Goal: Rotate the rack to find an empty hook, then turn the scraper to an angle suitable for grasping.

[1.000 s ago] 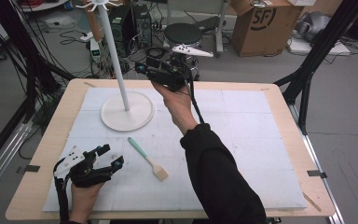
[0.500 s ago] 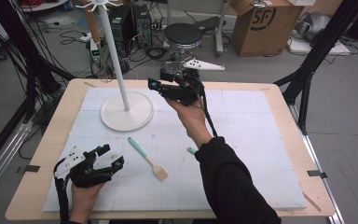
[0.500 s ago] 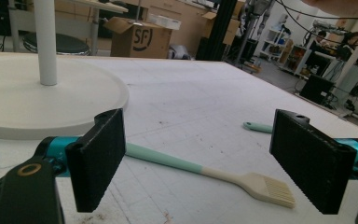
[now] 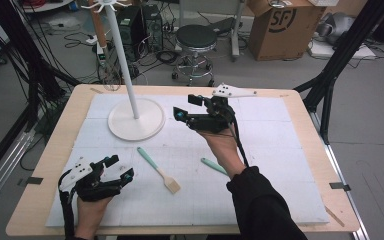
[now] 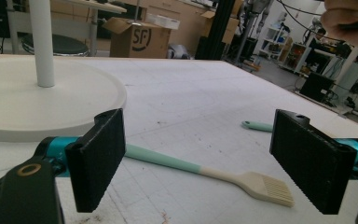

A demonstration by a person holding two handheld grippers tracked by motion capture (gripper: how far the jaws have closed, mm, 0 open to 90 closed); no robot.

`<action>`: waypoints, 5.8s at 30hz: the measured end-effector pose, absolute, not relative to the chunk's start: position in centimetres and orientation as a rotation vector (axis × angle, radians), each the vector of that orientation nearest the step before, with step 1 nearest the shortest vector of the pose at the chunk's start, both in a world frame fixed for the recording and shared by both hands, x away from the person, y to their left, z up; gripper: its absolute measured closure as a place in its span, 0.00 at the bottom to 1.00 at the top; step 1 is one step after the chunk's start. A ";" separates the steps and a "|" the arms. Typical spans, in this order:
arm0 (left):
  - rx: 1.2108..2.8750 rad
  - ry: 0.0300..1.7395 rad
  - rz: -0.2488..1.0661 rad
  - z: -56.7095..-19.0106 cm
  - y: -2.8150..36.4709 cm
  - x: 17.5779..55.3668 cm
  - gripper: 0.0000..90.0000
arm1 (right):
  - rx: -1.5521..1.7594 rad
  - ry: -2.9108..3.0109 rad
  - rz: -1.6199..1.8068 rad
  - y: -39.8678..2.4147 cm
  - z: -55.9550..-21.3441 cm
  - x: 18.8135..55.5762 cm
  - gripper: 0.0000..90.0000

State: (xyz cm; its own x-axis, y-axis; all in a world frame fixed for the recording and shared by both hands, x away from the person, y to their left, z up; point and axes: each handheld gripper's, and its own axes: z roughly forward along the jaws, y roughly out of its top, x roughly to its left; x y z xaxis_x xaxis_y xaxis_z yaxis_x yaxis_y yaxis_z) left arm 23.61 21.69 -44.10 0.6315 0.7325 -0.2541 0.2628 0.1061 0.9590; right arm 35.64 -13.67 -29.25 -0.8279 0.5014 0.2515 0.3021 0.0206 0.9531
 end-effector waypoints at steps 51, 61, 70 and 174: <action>1.518 0.892 0.476 -44.1 21.3 23.5 0.21 | 1.090 2.160 1.672 -25.6 -37.6 27.4 0.38; 1.522 0.886 0.473 -44.1 21.2 23.4 0.21 | 1.133 2.165 1.627 -26.9 -37.9 26.9 0.72; 1.521 0.885 0.473 -44.1 21.1 23.4 0.21 | 1.178 2.175 1.600 -28.0 -39.5 26.3 0.99; 1.518 0.876 0.470 -44.0 21.1 23.3 0.21 | 1.383 2.331 1.378 -23.5 -43.4 29.7 0.57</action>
